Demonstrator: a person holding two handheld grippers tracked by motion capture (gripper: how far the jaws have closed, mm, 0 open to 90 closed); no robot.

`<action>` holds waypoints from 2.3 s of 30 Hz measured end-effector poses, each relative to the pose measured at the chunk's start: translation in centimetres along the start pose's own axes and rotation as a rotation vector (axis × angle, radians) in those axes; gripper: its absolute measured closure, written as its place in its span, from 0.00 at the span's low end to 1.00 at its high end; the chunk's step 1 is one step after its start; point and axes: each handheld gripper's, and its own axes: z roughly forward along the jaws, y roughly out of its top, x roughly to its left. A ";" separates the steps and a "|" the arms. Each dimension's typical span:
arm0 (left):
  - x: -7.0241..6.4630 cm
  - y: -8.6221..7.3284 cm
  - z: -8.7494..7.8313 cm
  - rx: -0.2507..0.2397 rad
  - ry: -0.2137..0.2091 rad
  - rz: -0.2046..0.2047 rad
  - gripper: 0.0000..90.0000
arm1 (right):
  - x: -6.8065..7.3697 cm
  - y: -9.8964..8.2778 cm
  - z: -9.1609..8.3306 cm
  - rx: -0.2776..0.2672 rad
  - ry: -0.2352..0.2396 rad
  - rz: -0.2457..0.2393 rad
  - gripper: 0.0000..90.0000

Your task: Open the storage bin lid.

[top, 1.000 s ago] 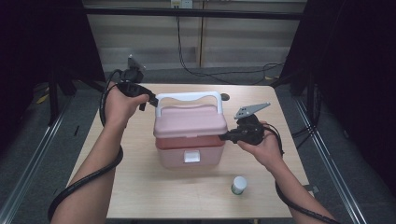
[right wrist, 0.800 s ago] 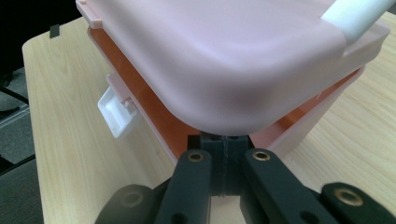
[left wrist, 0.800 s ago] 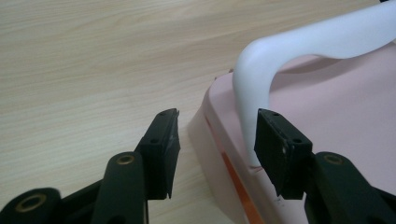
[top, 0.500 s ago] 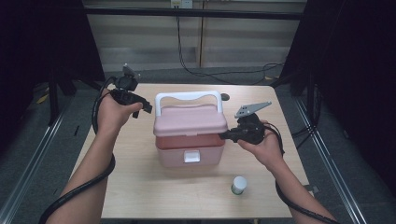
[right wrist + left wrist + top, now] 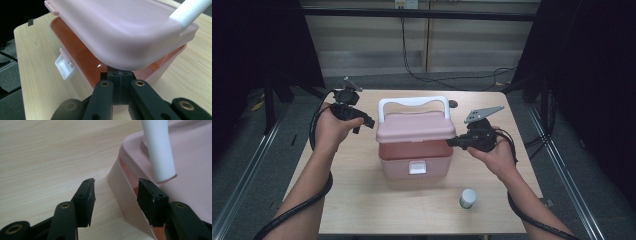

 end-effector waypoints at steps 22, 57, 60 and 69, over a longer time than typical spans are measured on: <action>-0.3 -1.4 0.3 0.022 -0.074 0.035 0.53 | -0.3 1.8 -0.9 -0.008 -0.024 0.004 1.00; -1.0 -2.2 -0.3 0.007 -0.141 0.064 0.50 | -0.2 3.2 -1.1 -0.017 -0.041 0.006 1.00; -0.9 -2.4 -0.3 0.003 -0.145 0.054 0.49 | -0.1 3.2 -1.1 -0.016 -0.044 0.004 1.00; -0.9 -2.4 -0.5 -0.013 -0.159 0.057 0.48 | -0.1 3.2 -0.9 -0.015 -0.045 0.002 1.00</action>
